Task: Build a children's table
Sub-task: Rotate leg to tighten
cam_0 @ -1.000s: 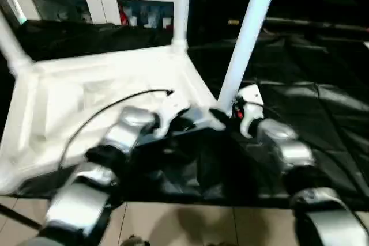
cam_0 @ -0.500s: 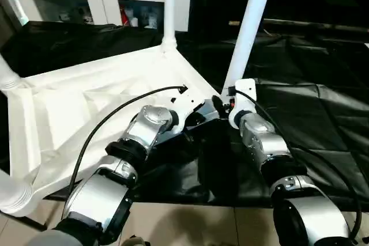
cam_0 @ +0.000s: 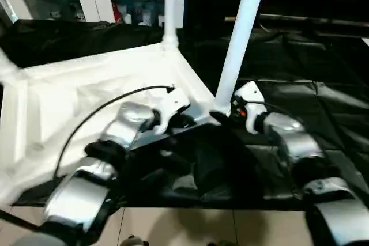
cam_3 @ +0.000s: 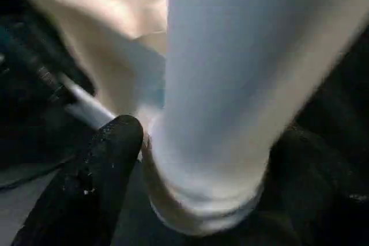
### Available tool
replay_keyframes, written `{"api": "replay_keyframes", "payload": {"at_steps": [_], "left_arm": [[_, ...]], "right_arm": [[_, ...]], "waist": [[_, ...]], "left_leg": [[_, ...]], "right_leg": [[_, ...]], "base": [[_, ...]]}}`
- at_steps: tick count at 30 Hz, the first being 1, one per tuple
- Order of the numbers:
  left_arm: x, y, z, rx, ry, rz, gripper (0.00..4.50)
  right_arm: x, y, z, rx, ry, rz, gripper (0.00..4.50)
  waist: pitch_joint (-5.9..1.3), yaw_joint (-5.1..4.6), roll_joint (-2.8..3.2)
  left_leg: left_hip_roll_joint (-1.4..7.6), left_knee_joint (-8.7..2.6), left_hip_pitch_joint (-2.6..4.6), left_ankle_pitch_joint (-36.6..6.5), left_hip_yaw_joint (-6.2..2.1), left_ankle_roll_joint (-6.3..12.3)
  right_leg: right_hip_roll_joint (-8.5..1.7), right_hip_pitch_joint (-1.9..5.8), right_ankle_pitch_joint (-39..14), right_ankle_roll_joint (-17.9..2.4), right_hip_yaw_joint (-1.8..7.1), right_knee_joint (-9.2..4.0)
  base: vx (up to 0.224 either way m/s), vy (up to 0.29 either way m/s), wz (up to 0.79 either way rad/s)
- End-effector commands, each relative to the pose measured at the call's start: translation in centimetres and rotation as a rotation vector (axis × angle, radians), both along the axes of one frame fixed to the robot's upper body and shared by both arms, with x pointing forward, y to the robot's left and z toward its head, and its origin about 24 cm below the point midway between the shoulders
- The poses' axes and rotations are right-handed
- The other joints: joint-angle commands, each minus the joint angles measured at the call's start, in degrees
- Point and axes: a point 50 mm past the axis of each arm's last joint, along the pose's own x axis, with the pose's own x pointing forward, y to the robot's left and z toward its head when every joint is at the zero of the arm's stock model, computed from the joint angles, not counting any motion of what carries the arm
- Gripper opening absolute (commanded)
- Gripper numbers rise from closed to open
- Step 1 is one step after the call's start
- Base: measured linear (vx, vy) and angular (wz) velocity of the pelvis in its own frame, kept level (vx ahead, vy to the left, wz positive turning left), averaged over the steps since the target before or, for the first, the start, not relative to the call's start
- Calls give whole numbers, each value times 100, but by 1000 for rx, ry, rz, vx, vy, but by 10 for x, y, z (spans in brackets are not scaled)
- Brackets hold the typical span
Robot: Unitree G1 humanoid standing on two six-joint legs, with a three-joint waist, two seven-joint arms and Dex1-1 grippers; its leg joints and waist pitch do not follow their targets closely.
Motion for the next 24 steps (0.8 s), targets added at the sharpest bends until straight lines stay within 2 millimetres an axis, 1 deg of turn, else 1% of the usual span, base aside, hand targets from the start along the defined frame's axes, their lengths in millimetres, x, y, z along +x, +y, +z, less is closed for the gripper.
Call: {"api": "replay_keyframes", "payload": {"at_steps": [1, 2, 3, 4, 5, 6, 7, 9, 11, 12, 14, 15, 16, 17, 18, 19, 20, 21, 22, 23, 24], "left_arm": [[-9, -7, -10, 5, 48, -65, 0], [-10, -4, -10, 9, 52, -73, 0], [-11, -1, -10, 14, 54, -77, 0], [-11, -1, -10, 14, 54, -77, 0], [-12, 4, -11, 21, 55, -77, 0], [-13, 6, -11, 21, 56, -75, 0], [-13, 6, -11, 21, 56, -75, 0], [-14, 8, -11, 21, 60, -74, 0], [-15, 10, -12, 25, 65, -76, 0], [-15, 10, -12, 25, 66, -76, 0], [-15, 11, -12, 27, 63, -71, 0], [-15, 11, -12, 26, 63, -69, 0], [-15, 11, -12, 25, 64, -67, 0], [-15, 11, -12, 24, 65, -58, 0], [-15, 11, -13, 23, 65, -48, 0], [-15, 11, -13, 22, 64, -41, 0], [-12, 11, -13, 25, 61, -12, 0], [-9, 9, -14, 29, 54, 30, 0], [-6, 6, -15, 39, 45, 70, 0], [-4, 4, -15, 46, 37, 93, 0], [3, -2, -16, 62, 8, 175, 0]], "right_arm": [[-1, 4, 5, 13, -13, 55, 366], [-2, 3, 5, 11, -3, 74, 366], [-4, 2, 4, 4, 10, 91, 366], [-4, 2, 4, 4, 10, 91, 366], [-5, 2, 2, 2, 26, 111, 366], [-5, 3, 2, 8, 31, 118, 366], [-5, 3, 2, 8, 31, 118, 352], [-6, 5, 2, 16, 38, 129, 352], [-8, 5, 1, 15, 47, 144, 324], [-8, 5, 1, 15, 47, 145, 317], [-9, 6, -1, 18, 55, 149, 306], [-10, 7, -3, 23, 60, 150, 306], [-11, 7, -4, 28, 64, 145, 284], [-12, 8, -6, 33, 70, 136, 280], [-13, 9, -8, 37, 76, 123, 278], [-13, 9, -9, 39, 80, 114, 276], [-12, 10, -13, 34, 86, 68, 274], [-11, 9, -19, 26, 107, -16, 273], [-11, 11, -26, 16, 132, -78, 273], [-11, 12, -30, 10, 141, -107, 272], [-11, 17, -40, 8, 169, -226, 272]], "waist": [[-360, 42, -28], [-346, 62, -58], [-344, 65, -67], [-342, 74, -64], [-344, 74, -77], [-339, 76, -66], [-347, 75, -75], [-351, 74, -70], [-358, 80, -68], [-356, 83, -68], [-353, 89, -64], [-352, 98, -15], [-353, 94, -17], [-356, 93, -26], [-362, 94, 21], [-363, 87, 6], [-366, 93, 44], [-355, 74, 66], [-336, 48, 58], [-330, 40, 52], [-325, 40, 43]], "left_leg": [[180, -313, 83, -1070, -25, 503], [173, -322, 84, -1160, -26, 429], [171, -325, 79, -1175, -27, 412], [171, -328, 78, -1189, -31, 369], [168, -326, 82, -1193, -28, 361], [168, -333, 77, -1190, -35, 340], [168, -326, 77, -1156, -34, 334], [161, -321, 79, -1056, -31, 353], [158, -311, 77, -985, -28, 380], [157, -310, 72, -966, -26, 396], [155, -308, 78, -988, -22, 389], [157, -314, 83, -1012, -30, 368], [158, -317, 87, -1048, -29, 340], [158, -318, 88, -1053, -28, 332], [160, -320, 93, -1062, -35, 304], [152, -317, 95, -1072, -28, 289], [150, -317, 100, -1089, -33, 274], [147, -328, 103, -1154, -33, 229], [142, -352, 109, -1328, -39, 150], [131, -361, 129, -1451, -39, 96], [127, -376, 149, -1674, -59, -10]], "right_leg": [[-270, 258, -460, -1607, 173, -342], [-269, 254, -592, -1572, 176, -351], [-272, 259, -640, -1551, 177, -353], [-282, 259, -708, -1515, 184, -358], [-282, 256, -723, -1501, 186, -361], [-286, 258, -748, -1480, 189, -360], [-288, 263, -690, -1479, 191, -351], [-278, 260, -559, -1492, 190, -337], [-273, 269, -423, -1527, 188, -321], [-270, 272, -391, -1538, 184, -317], [-268, 268, -431, -1540, 185, -322], [-273, 266, -454, -1539, 186, -322], [-267, 265, -459, -1530, 186, -329], [-265, 270, -448, -1526, 186, -330], [-264, 269, -377, -1548, 186, -319], [-251, 270, -306, -1561, 185, -320], [-254, 271, -286, -1576, 186, -314], [-247, 261, -322, -1584, 189, -324], [-245, 248, -555, -1543, 193, -359], [-240, 236, -755, -1493, 194, -392], [-265, 242, -1218, -1381, 194, -436]], "base": [[0, 0, 0], [0, 0, 0], [0, 0, 0], [0, 0, 0], [0, 0, 0], [0, 0, 0], [0, 0, 0], [0, 0, 0], [0, 0, 0], [0, 0, 0], [0, 0, 0], [0, 0, 0], [0, 0, 0], [0, 0, 0], [0, 0, 0], [0, 0, 0], [0, 0, 0], [0, 0, 0], [0, 0, 0], [0, 0, 0], [0, 0, 0]]}}
